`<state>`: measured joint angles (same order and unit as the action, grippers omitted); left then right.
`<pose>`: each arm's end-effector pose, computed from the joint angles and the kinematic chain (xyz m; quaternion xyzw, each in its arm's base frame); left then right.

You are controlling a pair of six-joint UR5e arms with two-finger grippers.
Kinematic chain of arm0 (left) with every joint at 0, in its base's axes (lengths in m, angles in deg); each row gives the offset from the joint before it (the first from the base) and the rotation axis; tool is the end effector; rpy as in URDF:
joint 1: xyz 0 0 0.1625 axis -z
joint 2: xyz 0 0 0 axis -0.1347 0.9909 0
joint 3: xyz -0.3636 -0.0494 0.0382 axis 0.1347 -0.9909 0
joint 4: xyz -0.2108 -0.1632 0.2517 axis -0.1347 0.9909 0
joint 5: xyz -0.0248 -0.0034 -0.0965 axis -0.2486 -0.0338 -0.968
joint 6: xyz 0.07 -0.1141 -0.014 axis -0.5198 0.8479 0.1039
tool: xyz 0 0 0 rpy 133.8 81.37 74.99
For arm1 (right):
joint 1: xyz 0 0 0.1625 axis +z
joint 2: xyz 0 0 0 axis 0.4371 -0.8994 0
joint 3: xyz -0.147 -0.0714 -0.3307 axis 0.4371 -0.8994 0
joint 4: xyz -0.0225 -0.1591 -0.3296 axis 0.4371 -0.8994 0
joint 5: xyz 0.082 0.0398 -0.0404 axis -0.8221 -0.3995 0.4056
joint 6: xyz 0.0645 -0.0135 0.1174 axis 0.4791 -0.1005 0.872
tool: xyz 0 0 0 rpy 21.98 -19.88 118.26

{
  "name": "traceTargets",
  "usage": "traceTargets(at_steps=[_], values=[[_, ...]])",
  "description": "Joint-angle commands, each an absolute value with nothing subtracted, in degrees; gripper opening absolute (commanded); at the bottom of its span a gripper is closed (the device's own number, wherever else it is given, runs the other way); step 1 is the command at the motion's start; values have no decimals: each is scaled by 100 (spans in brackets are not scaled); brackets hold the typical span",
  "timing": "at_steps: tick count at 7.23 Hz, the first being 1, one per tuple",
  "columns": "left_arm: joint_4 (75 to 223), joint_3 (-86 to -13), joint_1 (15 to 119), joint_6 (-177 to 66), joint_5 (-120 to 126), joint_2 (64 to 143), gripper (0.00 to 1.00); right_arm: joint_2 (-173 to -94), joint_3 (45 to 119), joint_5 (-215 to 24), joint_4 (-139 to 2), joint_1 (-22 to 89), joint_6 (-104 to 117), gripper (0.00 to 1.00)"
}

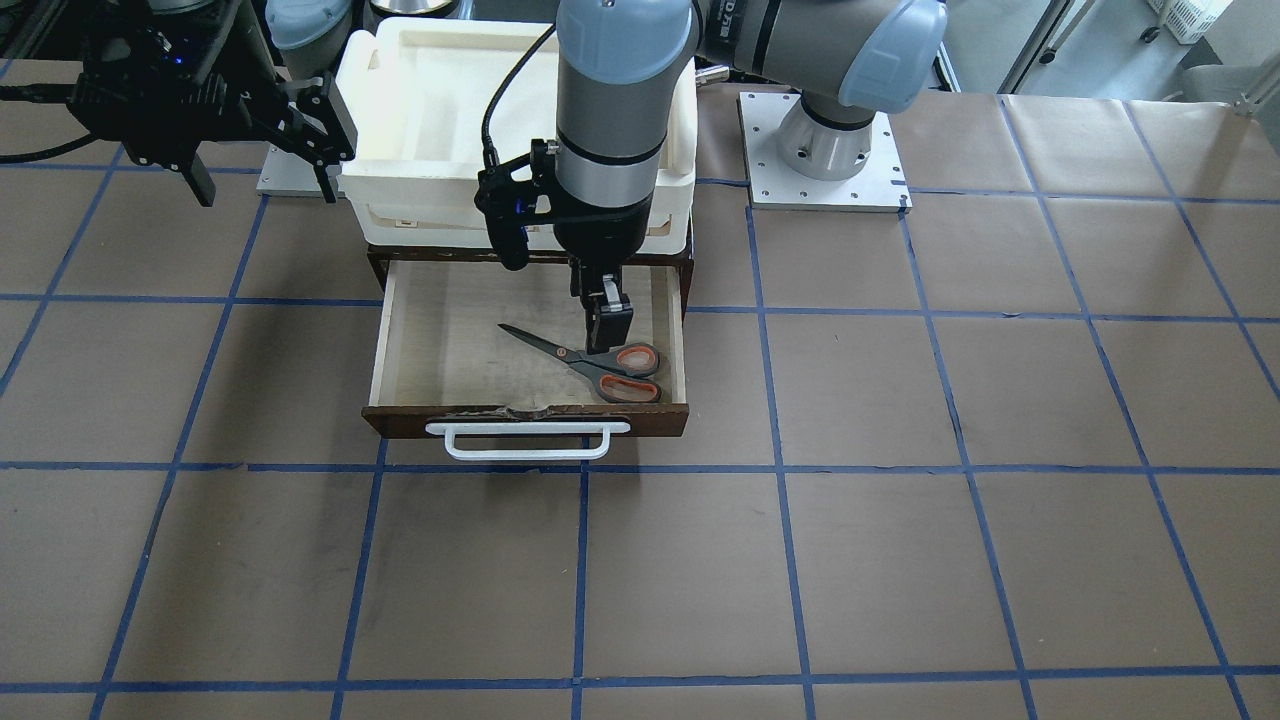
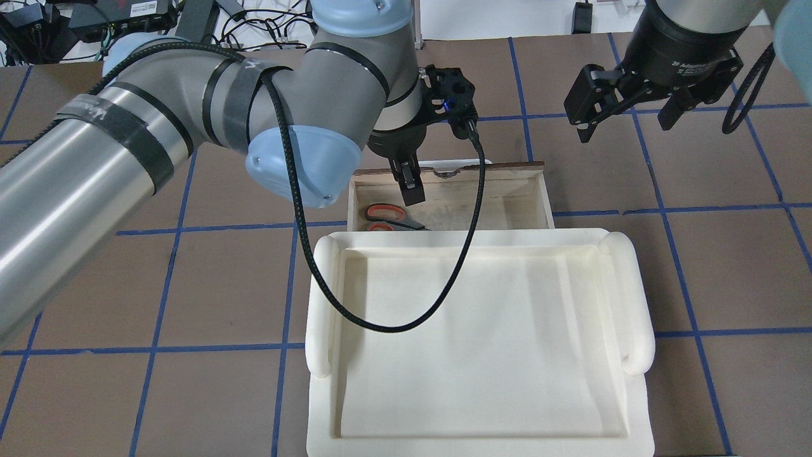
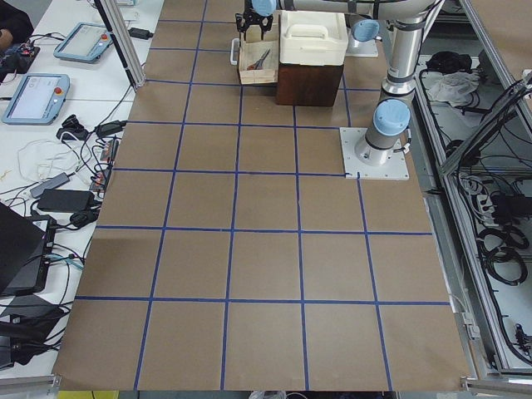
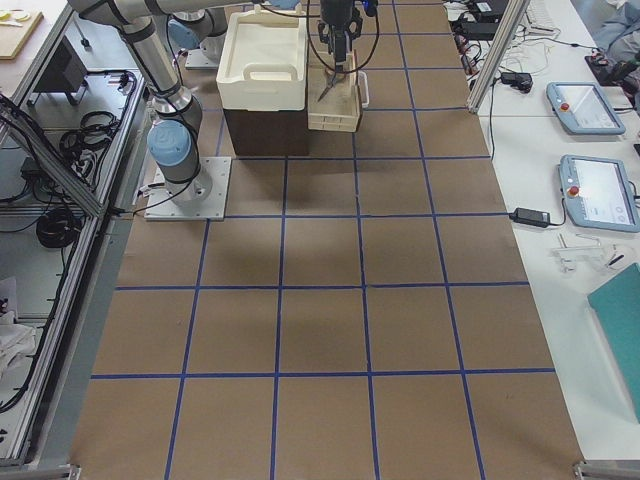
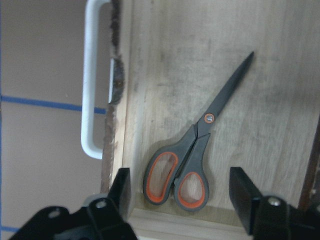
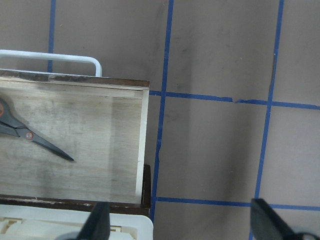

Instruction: Place scissors in drawer with both arms

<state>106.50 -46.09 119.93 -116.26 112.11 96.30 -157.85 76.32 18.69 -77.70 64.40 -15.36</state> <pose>-0.3285 -0.4375 0.3423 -0.5589 -0.8270 0.0603 0.0083 0.1327 -0.4188 0.4417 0.0495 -0.9983 0.0270 0.0121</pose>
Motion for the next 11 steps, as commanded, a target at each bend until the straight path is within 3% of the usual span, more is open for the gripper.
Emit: traceTargets(at_steps=[1,2,3,7,11], values=[[10799,-4496,11246,-9608,11226,9277,75,-15800,7673,1632,-7735,6399,-1524,100],[10748,-4496,10903,-8952,11227,9154,91,-15800,7674,1526,-7823,6399,-1576,100],[10817,-4496,10656,-8189,11262,9065,100,-15844,7682,1682,-7815,6408,-1603,100],[11405,-4592,9442,-7592,11288,8986,100,-15879,7744,1911,-7815,6408,-1717,100],[11609,-5232,9387,-7601,11394,8355,100,-15871,7735,1859,-7928,6408,-1990,100]])
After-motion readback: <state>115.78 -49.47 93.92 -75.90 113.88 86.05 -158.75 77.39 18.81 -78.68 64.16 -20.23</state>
